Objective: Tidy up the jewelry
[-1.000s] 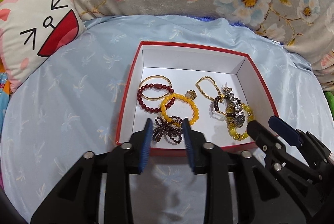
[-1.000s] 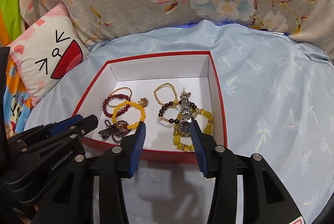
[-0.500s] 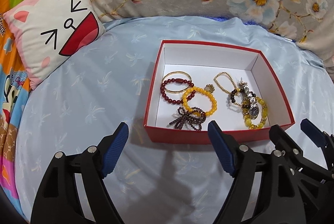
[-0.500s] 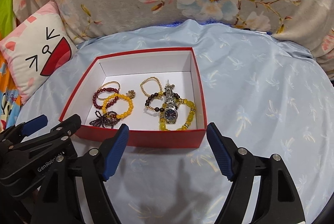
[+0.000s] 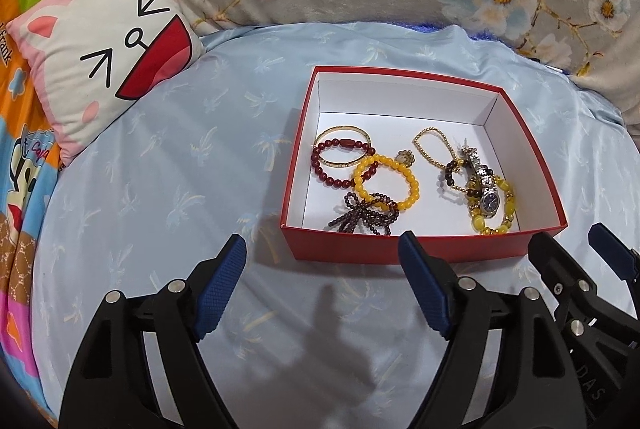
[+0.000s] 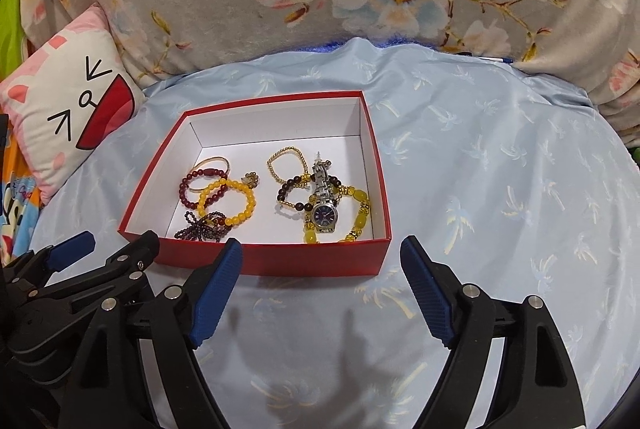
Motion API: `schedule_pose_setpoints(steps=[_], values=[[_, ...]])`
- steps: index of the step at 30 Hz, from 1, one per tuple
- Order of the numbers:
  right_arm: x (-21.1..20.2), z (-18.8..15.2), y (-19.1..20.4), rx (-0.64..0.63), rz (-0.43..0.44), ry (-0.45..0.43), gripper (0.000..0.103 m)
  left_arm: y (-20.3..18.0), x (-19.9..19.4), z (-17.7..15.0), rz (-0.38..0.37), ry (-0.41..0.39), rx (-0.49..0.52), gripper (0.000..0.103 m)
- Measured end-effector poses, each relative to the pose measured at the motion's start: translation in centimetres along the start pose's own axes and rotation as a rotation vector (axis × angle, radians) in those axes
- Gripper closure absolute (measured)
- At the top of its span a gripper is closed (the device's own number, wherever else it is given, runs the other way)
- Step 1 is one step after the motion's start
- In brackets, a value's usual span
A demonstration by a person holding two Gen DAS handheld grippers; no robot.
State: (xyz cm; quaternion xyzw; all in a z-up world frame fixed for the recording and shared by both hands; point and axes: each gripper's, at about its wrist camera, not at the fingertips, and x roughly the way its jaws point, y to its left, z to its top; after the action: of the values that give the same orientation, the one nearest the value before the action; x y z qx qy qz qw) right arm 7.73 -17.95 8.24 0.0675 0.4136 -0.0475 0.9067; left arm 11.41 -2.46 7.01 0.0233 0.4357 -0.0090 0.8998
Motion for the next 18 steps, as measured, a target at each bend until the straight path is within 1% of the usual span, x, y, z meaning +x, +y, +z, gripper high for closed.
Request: schedule_pose_setpoints(steps=[18], values=[[0.11, -0.01, -0.06, 0.004, 0.003, 0.003, 0.025, 0.08, 0.05, 0.20, 0.009, 0.003, -0.005, 0.029]])
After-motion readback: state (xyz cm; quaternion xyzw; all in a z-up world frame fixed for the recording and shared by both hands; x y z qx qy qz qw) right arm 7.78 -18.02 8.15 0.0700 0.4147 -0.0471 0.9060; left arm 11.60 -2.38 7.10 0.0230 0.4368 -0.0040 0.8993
